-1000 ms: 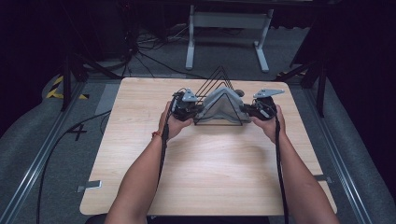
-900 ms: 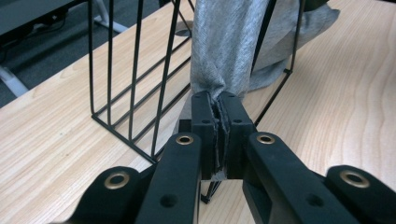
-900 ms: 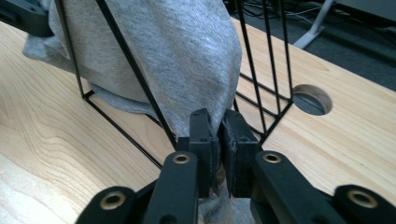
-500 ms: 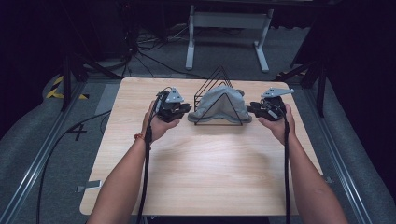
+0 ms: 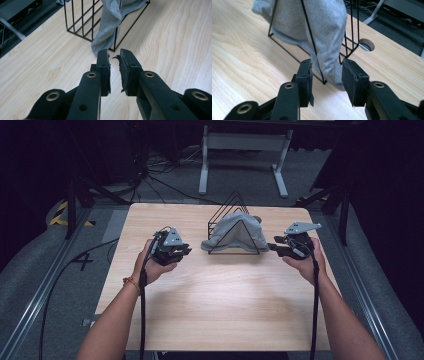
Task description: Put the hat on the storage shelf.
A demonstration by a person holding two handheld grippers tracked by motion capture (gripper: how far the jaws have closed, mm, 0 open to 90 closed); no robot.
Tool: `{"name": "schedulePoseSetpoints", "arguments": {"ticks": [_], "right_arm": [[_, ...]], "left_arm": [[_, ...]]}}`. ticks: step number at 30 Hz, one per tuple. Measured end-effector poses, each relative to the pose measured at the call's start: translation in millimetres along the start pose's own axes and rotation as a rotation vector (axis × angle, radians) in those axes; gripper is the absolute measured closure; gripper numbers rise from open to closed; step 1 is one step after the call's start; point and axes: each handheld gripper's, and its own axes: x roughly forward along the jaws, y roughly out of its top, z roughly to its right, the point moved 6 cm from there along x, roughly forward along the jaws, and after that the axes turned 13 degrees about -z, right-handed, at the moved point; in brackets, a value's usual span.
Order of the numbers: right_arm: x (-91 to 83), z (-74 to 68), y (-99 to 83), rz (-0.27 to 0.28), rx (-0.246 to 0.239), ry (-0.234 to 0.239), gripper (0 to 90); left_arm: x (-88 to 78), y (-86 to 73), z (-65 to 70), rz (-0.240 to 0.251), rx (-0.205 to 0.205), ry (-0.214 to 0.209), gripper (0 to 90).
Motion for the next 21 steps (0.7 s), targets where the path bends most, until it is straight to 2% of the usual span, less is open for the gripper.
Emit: {"name": "schedulePoseSetpoints", "arguments": {"ticks": [8,17,21], "right_arm": [[-9.1,-3.9,-24.0,-0.017,-0.005,-0.005,58.8],[-14.6,-6.5,-53.5,-0.045,-0.002,-0.01,57.6],[-16.2,-10.0,-70.5,-0.053,-0.007,-0.003,56.5]], "left_arm": [[-8.7,-22.8,5.9,-0.02,0.008,0.002,75.9],[-10.9,-46.9,12.0,-0.049,0.0,-0.005,74.0],[-11.1,-64.6,17.1,-0.079,0.0,-0.011,71.7]]}}
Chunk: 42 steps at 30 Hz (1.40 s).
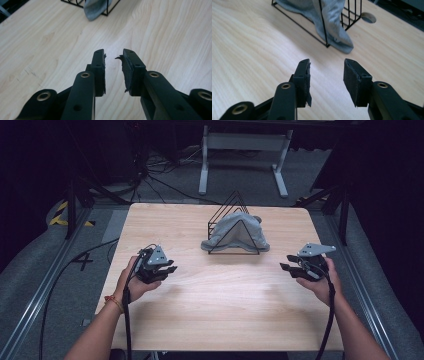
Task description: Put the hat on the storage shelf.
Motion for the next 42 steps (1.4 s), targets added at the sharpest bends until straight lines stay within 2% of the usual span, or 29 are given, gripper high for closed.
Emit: {"name": "schedulePoseSetpoints", "arguments": {"ticks": [4,9,11,15,21,24,26,28,29,30,31,33,35,37,39,42], "right_arm": [[0.6,-1.6,-17.7,-0.014,0.0,-0.007,54.0],[1.0,-2.3,-42.7,-0.025,0.018,-0.02,49.8],[1.3,-2.3,-52.3,-0.031,0.025,-0.028,47.3],[1.5,-1.7,-70.1,-0.035,0.05,-0.048,42.2],[1.5,-1.0,-97.7,-0.039,0.089,-0.048,36.4],[0.6,0.9,-106.9,-0.033,0.119,-0.043,34.8],[0.8,0.6,-111.7,-0.022,0.148,-0.022,33.7],[2.1,0.2,-116.6,-0.03,0.15,-0.021,33.1],[3.0,-0.2,-119.3,-0.034,0.145,-0.019,33.0],[3.4,-0.3,-120.8,-0.037,0.146,-0.015,32.8],[3.8,-0.6,-122.4,-0.034,0.152,-0.011,32.7],[4.7,-0.6,-125.7,-0.03,0.157,-0.004,32.5],[6.0,-1.0,-128.5,-0.022,0.164,0.013,32.3],[7.9,-1.7,-131.7,-0.031,0.167,0.022,31.3],[9.2,-1.9,-134.1,-0.013,0.185,0.044,29.9],[8.4,-2.0,-136.5,-0.008,0.195,0.036,27.0]], "left_arm": [[4.6,-18.3,1.8,-0.052,-0.028,0.022,64.2],[4.3,-37.6,2.9,-0.059,-0.084,0.007,55.6],[3.9,-44.4,3.1,-0.066,-0.098,0.014,52.6],[2.9,-54.5,5.4,-0.081,-0.127,-0.024,47.4],[0.6,-61.1,12.0,-0.068,-0.115,-0.055,37.5],[5.0,-65.5,18.9,-0.102,-0.093,-0.086,33.0],[7.3,-68.0,23.6,-0.131,-0.089,-0.104,30.5],[8.5,-70.4,28.6,-0.118,-0.087,-0.109,29.3],[9.3,-71.5,29.4,-0.102,-0.084,-0.092,29.1],[11.1,-74.1,30.6,-0.092,-0.068,-0.056,28.9],[14.4,-78.2,35.0,-0.081,-0.061,-0.051,29.0],[13.9,-81.8,37.6,-0.051,-0.082,-0.053,28.5],[11.6,-86.0,39.1,-0.043,-0.087,-0.048,27.7],[11.1,-90.8,39.3,-0.041,-0.121,-0.068,24.7],[10.6,-95.8,40.1,-0.033,-0.156,-0.094,20.9],[10.4,-99.3,42.1,-0.01,-0.184,-0.094,19.1]]}}
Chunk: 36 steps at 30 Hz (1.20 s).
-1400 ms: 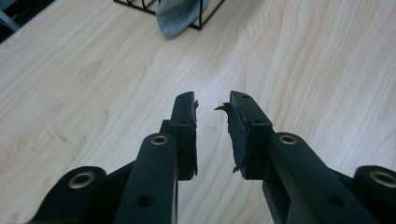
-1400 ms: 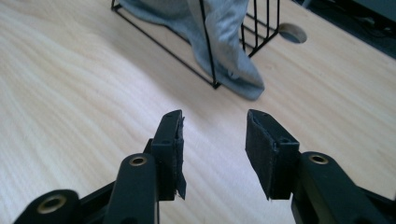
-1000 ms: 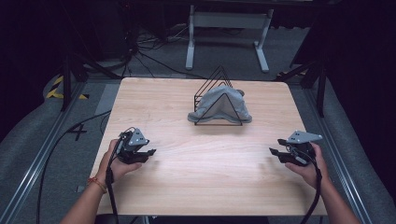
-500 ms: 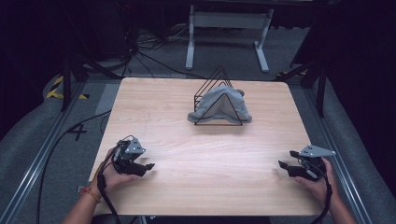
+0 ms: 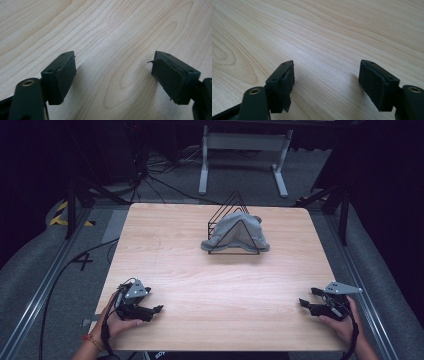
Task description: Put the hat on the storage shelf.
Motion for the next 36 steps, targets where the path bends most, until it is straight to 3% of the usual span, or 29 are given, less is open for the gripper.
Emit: {"name": "schedulePoseSetpoints", "arguments": {"ticks": [9,18,36], "right_arm": [[-1.1,-0.9,-3.0,-0.006,0.005,-0.002,22.3],[0.2,1.0,-2.8,-0.018,0.034,-0.021,15.2],[1.1,1.0,-2.2,-0.025,0.055,-0.033,12.4]], "left_arm": [[0.0,-0.5,0.3,-0.004,-0.019,0.01,16.9],[-0.2,-0.4,-1.8,-0.017,-0.003,0.013,14.9],[-0.2,-0.3,-1.9,-0.016,-0.003,0.014,14.8]]}}
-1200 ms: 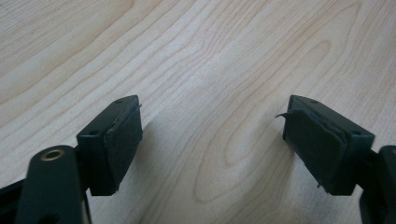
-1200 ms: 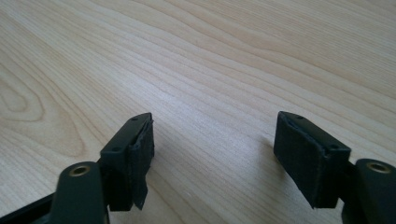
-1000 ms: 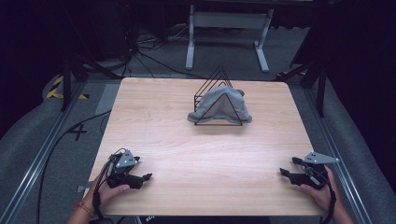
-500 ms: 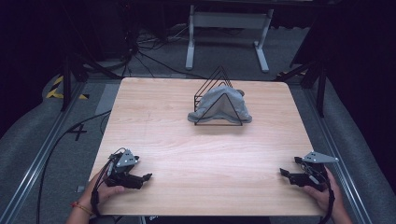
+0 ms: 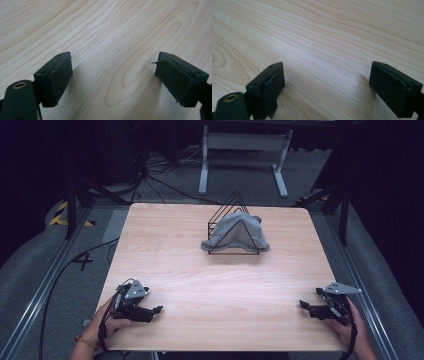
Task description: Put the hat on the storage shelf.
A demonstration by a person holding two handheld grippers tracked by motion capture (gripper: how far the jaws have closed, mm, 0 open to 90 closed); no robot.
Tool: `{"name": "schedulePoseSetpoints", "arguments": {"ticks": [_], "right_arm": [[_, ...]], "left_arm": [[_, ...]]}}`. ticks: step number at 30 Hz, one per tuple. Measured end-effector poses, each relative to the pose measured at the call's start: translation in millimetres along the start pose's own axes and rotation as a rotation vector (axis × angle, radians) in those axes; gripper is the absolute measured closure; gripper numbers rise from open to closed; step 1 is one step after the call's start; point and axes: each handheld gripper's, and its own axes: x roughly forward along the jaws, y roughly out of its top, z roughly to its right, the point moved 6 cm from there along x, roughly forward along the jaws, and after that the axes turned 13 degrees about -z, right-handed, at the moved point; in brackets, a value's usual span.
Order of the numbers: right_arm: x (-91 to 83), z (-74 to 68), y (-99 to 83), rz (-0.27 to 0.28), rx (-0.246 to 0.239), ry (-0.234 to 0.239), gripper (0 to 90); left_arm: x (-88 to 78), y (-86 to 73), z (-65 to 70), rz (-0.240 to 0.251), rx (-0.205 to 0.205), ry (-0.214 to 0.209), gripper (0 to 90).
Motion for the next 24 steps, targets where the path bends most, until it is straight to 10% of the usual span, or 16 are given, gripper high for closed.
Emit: {"name": "schedulePoseSetpoints", "arguments": {"ticks": [24], "right_arm": [[0.4,0.3,0.1,-0.002,0.005,-0.002,11.1]], "left_arm": [[-0.1,0.0,-0.5,0.001,0.002,0.004,14.8]]}}
